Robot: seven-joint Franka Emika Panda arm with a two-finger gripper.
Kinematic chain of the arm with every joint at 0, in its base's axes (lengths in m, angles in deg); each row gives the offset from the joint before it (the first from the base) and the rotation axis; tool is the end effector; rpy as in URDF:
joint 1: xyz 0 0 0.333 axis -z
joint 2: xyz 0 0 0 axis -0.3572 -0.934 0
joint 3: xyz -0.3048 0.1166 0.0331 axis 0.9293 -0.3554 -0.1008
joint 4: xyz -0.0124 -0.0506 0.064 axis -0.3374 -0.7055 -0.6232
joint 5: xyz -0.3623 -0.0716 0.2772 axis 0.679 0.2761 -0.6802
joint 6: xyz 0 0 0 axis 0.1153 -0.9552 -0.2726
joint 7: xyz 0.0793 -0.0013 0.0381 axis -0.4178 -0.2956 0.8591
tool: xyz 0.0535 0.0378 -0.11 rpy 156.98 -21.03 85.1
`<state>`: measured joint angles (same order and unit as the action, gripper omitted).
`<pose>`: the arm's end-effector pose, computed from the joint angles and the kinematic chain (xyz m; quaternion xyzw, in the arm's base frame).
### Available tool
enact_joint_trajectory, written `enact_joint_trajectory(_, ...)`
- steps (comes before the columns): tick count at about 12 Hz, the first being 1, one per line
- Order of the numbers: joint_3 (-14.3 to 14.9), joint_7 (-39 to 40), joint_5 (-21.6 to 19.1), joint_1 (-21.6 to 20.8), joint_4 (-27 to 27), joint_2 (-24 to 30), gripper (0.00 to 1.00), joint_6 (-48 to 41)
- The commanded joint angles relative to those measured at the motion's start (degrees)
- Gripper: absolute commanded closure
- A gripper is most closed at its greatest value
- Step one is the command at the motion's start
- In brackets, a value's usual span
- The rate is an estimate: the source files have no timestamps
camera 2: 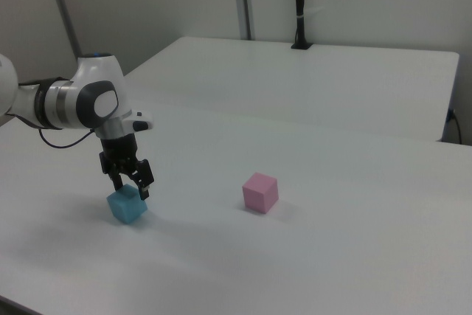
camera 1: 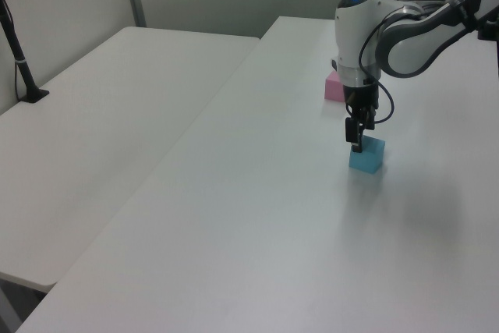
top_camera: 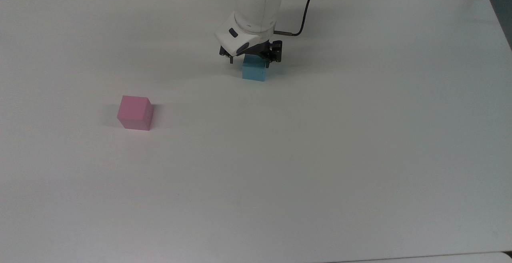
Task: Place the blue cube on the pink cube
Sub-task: 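Close the gripper on the light-blue cube, then lift the light-blue cube and carry it over the pink cube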
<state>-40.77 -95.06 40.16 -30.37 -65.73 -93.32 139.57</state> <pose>0.6042 0.1178 0.2930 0.9975 -0.0333 -0.0491 0.0377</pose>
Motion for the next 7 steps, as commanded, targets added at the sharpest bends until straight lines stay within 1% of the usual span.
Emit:
enact_joint_trajectory(1,-0.1,-1.5,0.6,-0.7,-1.2,0.6,0.01,0.6)
enact_joint_trajectory(2,-0.1,-1.1,0.6,-0.7,-1.3,0.5,0.13,0.6)
enact_joint_trajectory(3,-0.1,-0.5,0.6,-0.8,-1.3,0.4,0.43,0.6)
enact_joint_trajectory(4,-0.1,1.3,0.6,-0.8,-1.3,0.4,0.70,0.5)
enact_joint_trajectory(5,-0.2,1.7,0.6,-0.8,-1.3,0.4,0.80,0.1)
enact_joint_trajectory(6,-0.3,1.9,0.7,-0.9,-1.2,0.7,0.87,-1.1)
enact_joint_trajectory(7,-0.3,2.6,0.6,-0.8,-0.6,1.2,0.88,-3.0)
